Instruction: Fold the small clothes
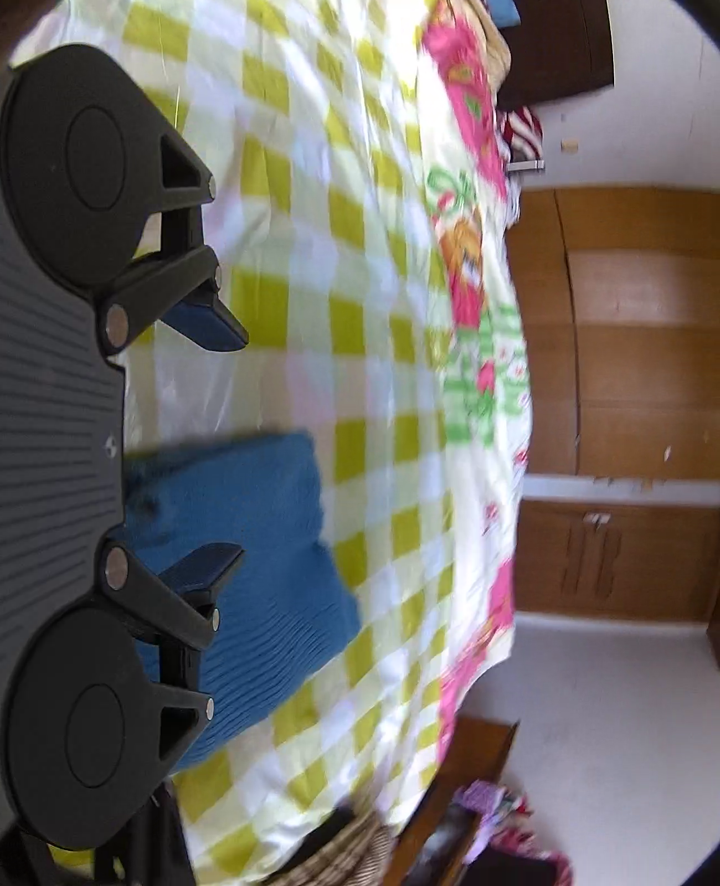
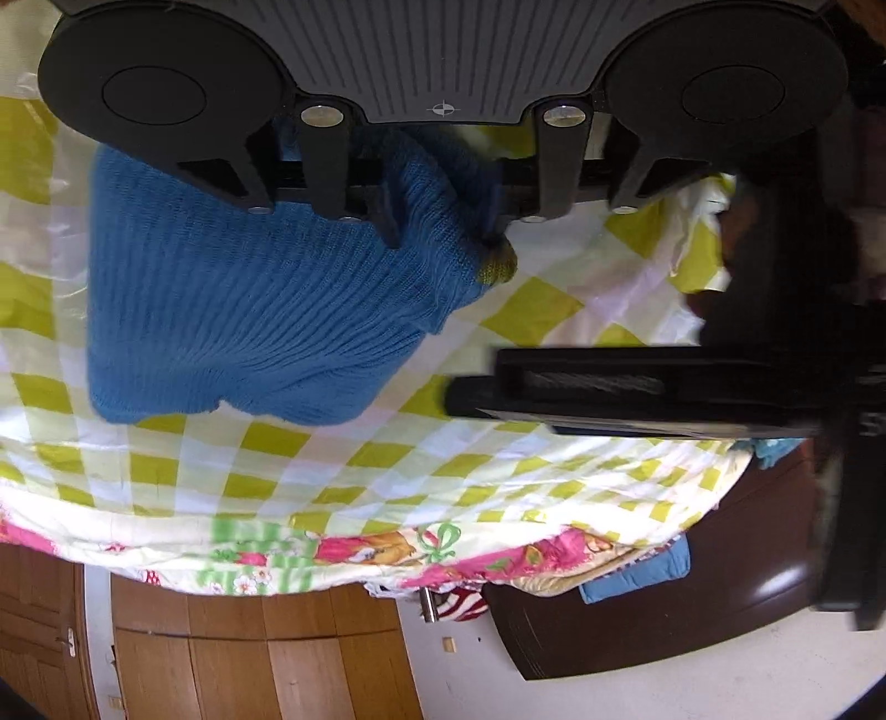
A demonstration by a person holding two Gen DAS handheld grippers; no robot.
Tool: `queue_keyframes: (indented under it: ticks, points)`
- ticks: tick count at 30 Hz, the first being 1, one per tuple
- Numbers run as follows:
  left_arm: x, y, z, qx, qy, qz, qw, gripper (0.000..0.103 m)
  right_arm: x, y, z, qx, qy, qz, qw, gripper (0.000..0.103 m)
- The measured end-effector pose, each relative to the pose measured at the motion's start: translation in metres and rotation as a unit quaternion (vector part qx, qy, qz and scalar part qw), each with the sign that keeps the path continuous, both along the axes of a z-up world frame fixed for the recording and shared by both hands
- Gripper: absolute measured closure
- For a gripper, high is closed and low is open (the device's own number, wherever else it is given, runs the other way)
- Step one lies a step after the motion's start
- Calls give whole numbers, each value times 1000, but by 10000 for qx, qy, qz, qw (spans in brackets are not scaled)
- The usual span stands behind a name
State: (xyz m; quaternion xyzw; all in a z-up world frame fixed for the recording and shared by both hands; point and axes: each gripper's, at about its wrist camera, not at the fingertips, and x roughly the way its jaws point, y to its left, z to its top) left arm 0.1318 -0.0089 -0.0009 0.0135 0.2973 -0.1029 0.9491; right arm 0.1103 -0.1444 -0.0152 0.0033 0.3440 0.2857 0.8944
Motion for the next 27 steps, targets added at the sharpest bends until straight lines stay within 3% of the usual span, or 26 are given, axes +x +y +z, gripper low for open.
queue_keyframes:
  ticks: [3,6,9,12,14,16,19,21,27]
  points:
    - [1,-8,-25,166,549,-134,9983,14,-19,-27,10,-19,-69,-134,9999,68]
    - [-12,-3,-43,78,916,-59,9957,13,-26,-62,15,41,-62,-717,9974,67]
    - [-21,-4,-41,98,915,-21,9958,13,-14,-86,3,8,161,-1365,9905,64]
    - [-23,-8,-26,182,728,-64,9972,14,4,-104,-7,589,579,-1721,9816,63]
    - [-21,-14,-13,239,487,-151,9984,14,12,-110,-6,843,585,-1840,9776,63]
    - [-13,-22,-12,313,501,-248,9979,14,24,-107,-7,675,533,-1849,9790,63]
    - [2,-31,-30,483,884,-253,9946,12,47,-95,-20,43,648,-1821,9811,66]
    - [4,-30,-33,314,967,-72,9948,12,54,-96,-21,-40,709,-1837,9804,66]
    - [-16,-37,-19,374,794,68,9961,12,10,-92,6,-107,238,-1763,9840,67]
